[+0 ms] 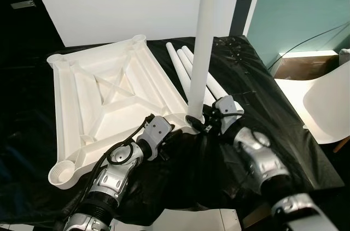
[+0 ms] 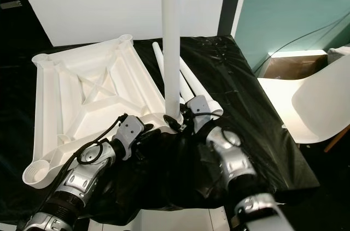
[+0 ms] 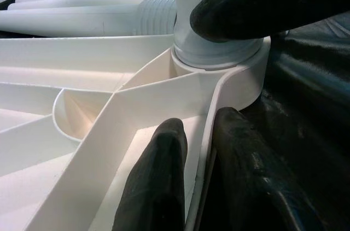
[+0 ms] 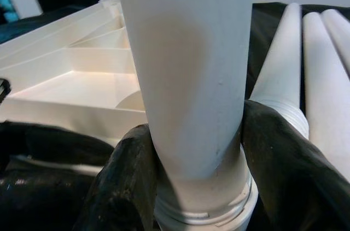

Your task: Building children table

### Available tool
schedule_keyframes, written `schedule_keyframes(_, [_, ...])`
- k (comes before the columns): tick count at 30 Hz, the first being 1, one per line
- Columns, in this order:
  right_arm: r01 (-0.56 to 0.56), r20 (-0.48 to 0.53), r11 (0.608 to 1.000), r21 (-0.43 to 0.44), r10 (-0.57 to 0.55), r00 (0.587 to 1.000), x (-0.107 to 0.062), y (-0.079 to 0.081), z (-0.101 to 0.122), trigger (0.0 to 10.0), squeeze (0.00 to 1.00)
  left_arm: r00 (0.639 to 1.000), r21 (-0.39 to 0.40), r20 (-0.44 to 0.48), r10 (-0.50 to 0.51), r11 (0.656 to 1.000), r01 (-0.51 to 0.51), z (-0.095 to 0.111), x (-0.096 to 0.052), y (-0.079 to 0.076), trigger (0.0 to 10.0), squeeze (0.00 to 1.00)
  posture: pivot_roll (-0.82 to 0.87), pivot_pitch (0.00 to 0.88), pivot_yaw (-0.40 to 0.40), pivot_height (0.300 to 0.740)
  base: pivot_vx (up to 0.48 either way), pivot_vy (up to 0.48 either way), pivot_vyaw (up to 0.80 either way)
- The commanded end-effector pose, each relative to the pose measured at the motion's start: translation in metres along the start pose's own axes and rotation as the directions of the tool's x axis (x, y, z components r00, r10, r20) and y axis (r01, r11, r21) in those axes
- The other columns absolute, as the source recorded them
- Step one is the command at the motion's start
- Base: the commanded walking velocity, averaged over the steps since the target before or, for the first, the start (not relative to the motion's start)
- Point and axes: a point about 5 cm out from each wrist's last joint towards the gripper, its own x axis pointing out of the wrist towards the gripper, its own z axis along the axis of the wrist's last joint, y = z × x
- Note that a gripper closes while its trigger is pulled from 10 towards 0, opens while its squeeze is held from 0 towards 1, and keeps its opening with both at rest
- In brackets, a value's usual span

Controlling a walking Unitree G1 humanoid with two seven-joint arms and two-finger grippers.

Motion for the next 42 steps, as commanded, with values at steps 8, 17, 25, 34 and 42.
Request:
schedule_keyframes(8, [-0.018, -0.022, 0.999, 0.050, 0.019, 1.000, 0.009, 0.020, -0.007, 9.9, 0.00, 0.991, -0.056, -0.110, -0.069, 0.996, 0.063, -0.024, -0.002, -0.013, 10.0, 0.00, 0.05, 0.000, -0.008, 0.740, 0.000, 0.000, 0.00])
schedule_keyframes(17, [0.057, -0.037, 0.998, 0.025, -0.056, 0.998, 0.006, 0.006, -0.005, 10.0, 0.00, 0.992, -0.067, -0.104, -0.066, 0.996, 0.059, -0.025, -0.003, -0.015, 10.0, 0.00, 0.05, 0.000, -0.009, 0.740, 0.000, 0.000, 0.00])
schedule_keyframes(25, [0.048, -0.046, 0.998, 0.039, -0.046, 0.998, 0.005, 0.015, -0.009, 10.0, 0.00, 0.993, -0.078, -0.100, -0.070, 0.995, 0.062, -0.025, -0.004, -0.016, 10.0, 0.00, 0.06, 0.000, -0.007, 0.740, 0.000, 0.000, 0.00])
schedule_keyframes(34, [0.045, -0.051, 0.998, 0.041, -0.042, 0.998, 0.008, 0.015, -0.009, 10.0, 0.00, 0.991, -0.077, -0.109, -0.075, 0.995, 0.066, -0.027, -0.007, -0.016, 10.0, 0.00, 0.07, 0.000, -0.002, 0.740, 0.000, 0.000, 0.00])
schedule_keyframes(42, [0.044, -0.050, 0.998, 0.042, -0.042, 0.998, 0.010, 0.017, -0.008, 10.0, 0.00, 0.993, -0.074, -0.103, -0.063, 0.996, 0.055, -0.025, -0.007, -0.014, 10.0, 0.00, 0.07, 0.000, -0.011, 0.740, 0.000, 0.000, 0.00])
